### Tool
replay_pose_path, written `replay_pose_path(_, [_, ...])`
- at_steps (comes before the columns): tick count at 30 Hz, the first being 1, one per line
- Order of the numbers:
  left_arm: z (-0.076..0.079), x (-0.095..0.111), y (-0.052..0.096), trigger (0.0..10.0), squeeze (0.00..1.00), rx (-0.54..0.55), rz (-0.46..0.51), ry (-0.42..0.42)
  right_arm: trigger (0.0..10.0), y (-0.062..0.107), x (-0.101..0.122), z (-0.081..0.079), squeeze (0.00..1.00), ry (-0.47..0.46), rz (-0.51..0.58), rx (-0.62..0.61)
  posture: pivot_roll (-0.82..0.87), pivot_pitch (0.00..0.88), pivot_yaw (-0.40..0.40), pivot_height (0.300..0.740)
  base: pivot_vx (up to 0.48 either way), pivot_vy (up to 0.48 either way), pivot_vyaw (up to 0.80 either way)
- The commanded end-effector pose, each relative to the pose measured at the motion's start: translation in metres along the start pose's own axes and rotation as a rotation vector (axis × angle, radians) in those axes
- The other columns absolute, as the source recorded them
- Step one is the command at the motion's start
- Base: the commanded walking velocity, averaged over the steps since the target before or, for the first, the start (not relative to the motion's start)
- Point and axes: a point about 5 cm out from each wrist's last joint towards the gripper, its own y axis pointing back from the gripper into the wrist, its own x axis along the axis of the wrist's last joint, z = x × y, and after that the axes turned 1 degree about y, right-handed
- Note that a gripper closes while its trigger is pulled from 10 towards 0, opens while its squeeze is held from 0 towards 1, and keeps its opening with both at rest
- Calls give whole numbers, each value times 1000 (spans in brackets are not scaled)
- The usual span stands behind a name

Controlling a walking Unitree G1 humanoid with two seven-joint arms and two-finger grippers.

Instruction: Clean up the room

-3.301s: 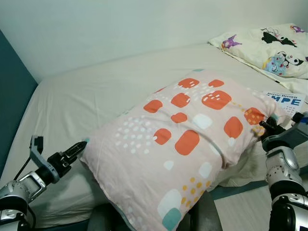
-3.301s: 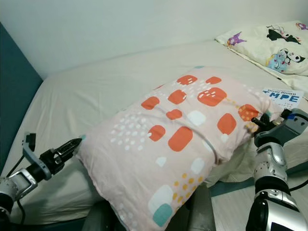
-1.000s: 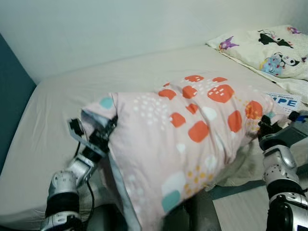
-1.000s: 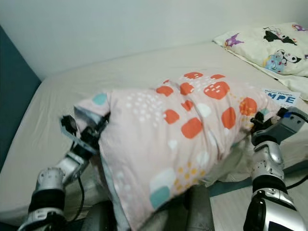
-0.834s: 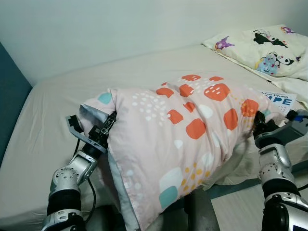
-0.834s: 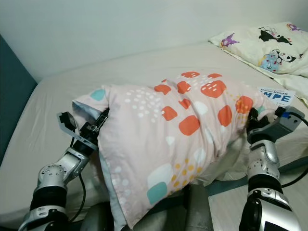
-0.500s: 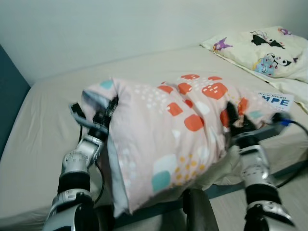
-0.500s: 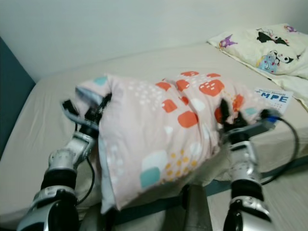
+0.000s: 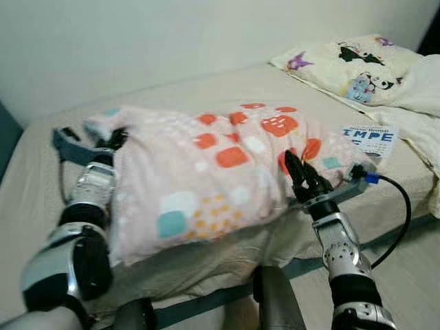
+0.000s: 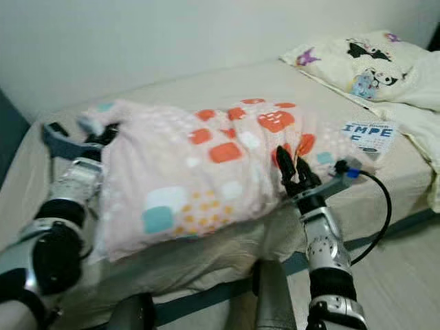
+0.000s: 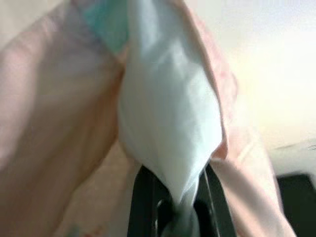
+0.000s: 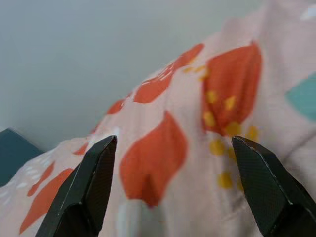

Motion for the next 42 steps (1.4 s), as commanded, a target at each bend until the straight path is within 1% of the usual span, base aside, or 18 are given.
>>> replay_pose_path(1, [-16, 33, 3, 0, 0, 84, 114, -58, 10000, 2, -8, -8, 596, -12, -46, 45, -198, 144, 48, 550, 0, 0, 0])
replay_pose_path(4, [-24, 43, 6, 0, 0, 114, 134, -85, 10000, 4, -13, -14, 549, -19, -75, 91, -193, 146, 46, 550, 0, 0, 0])
replay_pose_path(5, [-32, 49, 9, 0, 0, 134, 146, -122, 10000, 6, -18, -19, 325, -23, -100, 130, -183, 147, 42, 550, 0, 0, 0])
replay_pose_path(6, [-40, 54, 12, 0, 0, 152, 153, -159, 10000, 6, -22, -22, 0, -21, -117, 141, -181, 146, 40, 550, 0, 0, 0])
replay_pose_path(10, [-46, 56, 15, 0, 0, 167, 157, -178, 10000, 6, -25, -22, 0, -21, -124, 141, -180, 146, 39, 550, 0, 0, 0])
replay_pose_path(11, [-55, 58, 19, 0, 0, 199, 167, -190, 10000, 4, -26, -22, 0, -21, -127, 136, -175, 143, 33, 550, 0, 0, 0])
replay_pose_path(14, [-61, 60, 22, 0, 0, 222, 175, -194, 10000, 4, -26, -22, 0, -21, -127, 132, -175, 143, 33, 550, 0, 0, 0])
replay_pose_path(17, [-82, 64, 33, 0, 0, 310, 210, -208, 10000, 2, -25, -18, 0, -2, -134, 94, -169, 137, 29, 550, 0, 0, 0])
replay_pose_path(19, [-82, 64, 33, 0, 0, 310, 210, -208, 10000, 2, -25, -18, 0, -2, -134, 94, -169, 137, 29, 550, 0, 0, 0])
replay_pose_path(23, [-109, 59, 47, 0, 0, 429, 206, -234, 10000, 4, -28, -5, 0, 44, -163, -40, -165, 135, 34, 550, 0, 0, 0])
replay_pose_path(24, [-109, 59, 47, 0, 0, 429, 206, -234, 10000, 4, -28, -5, 0, 44, -163, -40, -165, 135, 34, 550, 0, 0, 0])
replay_pose_path(28, [-119, 47, 53, 0, 0, 450, 167, -247, 10000, 8, -31, 6, 0, 89, -193, -136, -157, 134, 38, 550, 0, 0, 0])
replay_pose_path(29, [-123, 32, 56, 0, 0, 434, 116, -234, 10000, 10, -31, 15, 0, 116, -195, -209, -156, 134, 39, 550, 0, 0, 0])
replay_pose_path(31, [-123, 32, 56, 0, 0, 434, 116, -234, 10000, 10, -31, 15, 0, 116, -195, -209, -156, 134, 39, 550, 0, 0, 0])
replay_pose_path(34, [-133, -6, 64, 0, 0, 409, -14, -236, 10000, 18, -22, 36, 0, 157, -157, -394, -160, 135, 47, 550, 0, 0, 0])
replay_pose_path(35, [-133, -6, 64, 0, 0, 409, -14, -236, 10000, 18, -22, 36, 0, 157, -157, -394, -160, 135, 47, 550, 0, 0, 0])
replay_pose_path(37, [-141, -23, 73, 0, 0, 422, -72, -239, 10000, 21, -19, 40, 0, 170, -170, -416, -159, 136, 50, 550, 0, 0, 0])
replay_pose_path(42, [-146, -43, 81, 0, 0, 411, -146, -237, 10000, 24, -25, 41, 0, 177, -220, -414, -155, 137, 52, 550, 0, 0, 0])
